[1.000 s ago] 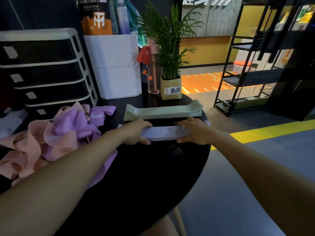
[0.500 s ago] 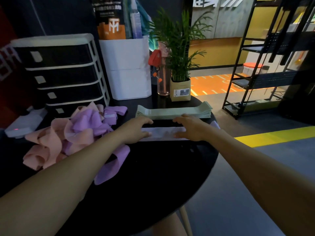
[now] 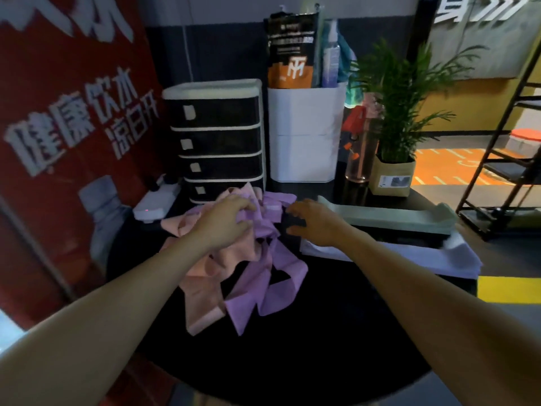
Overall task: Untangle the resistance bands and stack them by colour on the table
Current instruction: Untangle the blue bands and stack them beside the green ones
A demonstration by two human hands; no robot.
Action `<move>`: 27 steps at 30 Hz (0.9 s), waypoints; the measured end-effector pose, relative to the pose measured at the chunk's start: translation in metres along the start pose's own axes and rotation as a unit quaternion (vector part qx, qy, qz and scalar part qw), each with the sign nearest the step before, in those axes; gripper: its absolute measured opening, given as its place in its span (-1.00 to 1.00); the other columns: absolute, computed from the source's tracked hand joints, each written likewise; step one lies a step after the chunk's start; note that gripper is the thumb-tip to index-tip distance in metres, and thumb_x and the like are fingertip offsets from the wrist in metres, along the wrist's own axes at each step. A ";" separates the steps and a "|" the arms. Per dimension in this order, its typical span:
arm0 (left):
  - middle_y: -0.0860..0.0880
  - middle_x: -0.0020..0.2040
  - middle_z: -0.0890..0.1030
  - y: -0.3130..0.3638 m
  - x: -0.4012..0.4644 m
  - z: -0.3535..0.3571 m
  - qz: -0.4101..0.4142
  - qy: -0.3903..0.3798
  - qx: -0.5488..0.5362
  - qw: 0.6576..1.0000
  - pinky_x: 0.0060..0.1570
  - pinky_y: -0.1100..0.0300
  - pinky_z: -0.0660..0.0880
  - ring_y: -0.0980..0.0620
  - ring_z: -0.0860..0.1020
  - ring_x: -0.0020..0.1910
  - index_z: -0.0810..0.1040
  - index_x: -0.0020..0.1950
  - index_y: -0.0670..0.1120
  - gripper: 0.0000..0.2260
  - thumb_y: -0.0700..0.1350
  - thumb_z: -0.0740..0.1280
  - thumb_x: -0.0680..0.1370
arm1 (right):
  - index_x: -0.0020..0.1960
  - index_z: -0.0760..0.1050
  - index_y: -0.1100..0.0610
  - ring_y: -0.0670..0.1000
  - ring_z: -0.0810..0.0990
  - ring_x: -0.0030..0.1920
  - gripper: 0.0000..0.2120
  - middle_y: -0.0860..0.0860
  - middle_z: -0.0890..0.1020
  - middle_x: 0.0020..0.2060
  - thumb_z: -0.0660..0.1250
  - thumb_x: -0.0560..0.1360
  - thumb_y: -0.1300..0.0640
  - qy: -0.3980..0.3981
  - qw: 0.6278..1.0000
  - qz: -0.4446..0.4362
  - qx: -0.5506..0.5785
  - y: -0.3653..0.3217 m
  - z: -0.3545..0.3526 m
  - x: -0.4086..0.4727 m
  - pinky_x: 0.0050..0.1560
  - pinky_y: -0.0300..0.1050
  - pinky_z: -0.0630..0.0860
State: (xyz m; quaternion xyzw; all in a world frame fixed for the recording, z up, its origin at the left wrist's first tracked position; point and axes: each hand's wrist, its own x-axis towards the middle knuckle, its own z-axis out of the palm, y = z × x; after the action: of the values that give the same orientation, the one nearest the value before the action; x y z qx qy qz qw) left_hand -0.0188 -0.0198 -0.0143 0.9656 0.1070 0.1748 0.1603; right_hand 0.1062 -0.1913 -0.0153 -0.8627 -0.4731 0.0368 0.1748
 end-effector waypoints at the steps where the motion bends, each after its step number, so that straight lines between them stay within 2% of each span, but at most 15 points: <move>1: -0.10 0.28 0.46 -0.008 -0.002 -0.004 -0.007 0.006 0.002 1.000 0.29 0.15 0.30 -0.07 0.39 0.33 0.53 0.23 -0.11 -0.68 -0.16 0.38 0.48 | 0.32 0.41 0.17 0.13 0.42 0.28 -0.55 0.16 0.47 0.25 0.35 0.48 0.07 0.001 1.000 0.001 -0.001 -0.005 0.003 0.008 0.23 -0.11 0.31; 6: -0.06 0.15 0.45 -0.041 0.000 -0.016 -0.049 0.027 -0.008 0.998 0.18 0.09 0.39 -0.01 0.43 0.17 0.50 0.25 -0.03 -0.61 -0.14 0.41 0.43 | 0.34 0.38 0.21 0.13 0.41 0.29 -0.56 0.16 0.46 0.26 0.34 0.49 0.15 0.002 1.000 0.007 0.028 -0.019 0.013 0.040 0.16 -0.21 0.30; 10: -0.06 0.14 0.47 -0.065 0.003 -0.016 -0.082 0.051 -0.007 0.995 0.15 0.12 0.40 -0.01 0.45 0.16 0.53 0.20 -0.05 -0.66 -0.06 0.42 0.45 | 0.18 0.47 0.26 0.16 0.50 0.14 -0.65 0.18 0.53 0.11 0.38 0.45 0.15 0.017 0.997 0.015 0.075 -0.021 0.023 0.072 -0.07 -0.24 0.29; 14: -0.11 0.18 0.47 -0.088 0.003 -0.020 -0.135 0.082 -0.045 0.986 0.09 0.33 0.29 0.02 0.45 0.14 0.50 0.26 -0.14 -0.65 -0.08 0.38 0.50 | 0.26 0.46 0.19 0.15 0.52 0.08 -0.56 0.17 0.49 0.13 0.40 0.44 0.06 0.019 0.997 0.009 0.074 -0.030 0.027 0.100 -0.07 -0.21 0.33; 17: -0.10 0.19 0.49 -0.104 0.001 -0.024 -0.171 0.027 -0.057 0.983 0.10 0.28 0.33 -0.01 0.46 0.18 0.51 0.24 -0.09 -0.67 -0.12 0.39 0.49 | 0.35 0.38 0.14 0.18 0.44 0.18 -0.39 0.18 0.42 0.22 0.44 0.39 -0.05 0.006 0.999 0.000 0.054 -0.038 0.030 0.114 0.19 -0.07 0.39; 20: -0.06 0.09 0.60 -0.114 -0.012 -0.023 -0.175 -0.050 -0.068 0.981 0.02 0.24 0.45 0.03 0.56 0.07 0.61 0.11 -0.11 -0.79 -0.21 0.37 0.48 | 0.35 0.36 0.08 0.15 0.40 0.20 -0.36 0.15 0.40 0.23 0.45 0.36 -0.11 -0.044 0.999 -0.008 0.011 -0.042 0.039 0.122 0.17 -0.11 0.37; 21: -0.02 0.03 0.63 -0.118 -0.018 -0.022 -0.176 -0.052 -0.077 0.980 -0.03 0.28 0.47 0.05 0.59 0.02 0.62 0.08 -0.12 -0.81 -0.21 0.38 0.48 | 0.35 0.36 0.05 0.15 0.41 0.20 -0.37 0.15 0.39 0.22 0.46 0.35 -0.09 -0.060 0.998 -0.013 0.008 -0.043 0.043 0.122 0.17 -0.10 0.39; 23: 0.10 -0.08 0.61 -0.123 -0.028 -0.020 -0.185 -0.033 -0.108 0.976 -0.17 0.50 0.41 0.17 0.57 -0.11 0.63 0.01 -0.09 -0.82 -0.29 0.38 0.45 | 0.32 0.41 0.01 0.13 0.46 0.15 -0.44 0.13 0.40 0.19 0.44 0.37 -0.07 -0.076 0.997 -0.018 0.001 -0.043 0.050 0.120 0.11 -0.11 0.42; 24: 0.12 -0.12 0.60 -0.124 -0.031 -0.021 -0.194 -0.021 -0.121 0.973 -0.21 0.53 0.38 0.19 0.55 -0.15 0.61 -0.06 -0.05 -0.79 -0.33 0.38 0.42 | 0.28 0.45 0.03 0.12 0.49 0.13 -0.50 0.12 0.45 0.17 0.43 0.39 -0.06 -0.074 0.997 -0.016 -0.004 -0.043 0.052 0.118 0.05 -0.13 0.41; 27: 0.04 -0.14 0.63 -0.129 -0.039 -0.018 -0.212 -0.022 -0.123 0.969 -0.15 0.34 0.44 0.11 0.57 -0.13 0.57 -0.15 0.02 -0.78 -0.30 0.43 0.38 | 0.10 0.55 0.14 0.09 0.55 0.05 -0.72 0.10 0.59 0.02 0.40 0.43 0.06 -0.040 0.998 -0.040 0.035 -0.050 0.056 0.110 -0.03 -0.13 0.40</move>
State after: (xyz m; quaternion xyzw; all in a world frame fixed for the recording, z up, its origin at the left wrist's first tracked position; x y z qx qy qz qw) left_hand -0.0804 0.0943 -0.0549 0.8973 0.2832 0.1273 0.3137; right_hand 0.1132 -0.0604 -0.0400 -0.8343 -0.5122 0.0803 0.1873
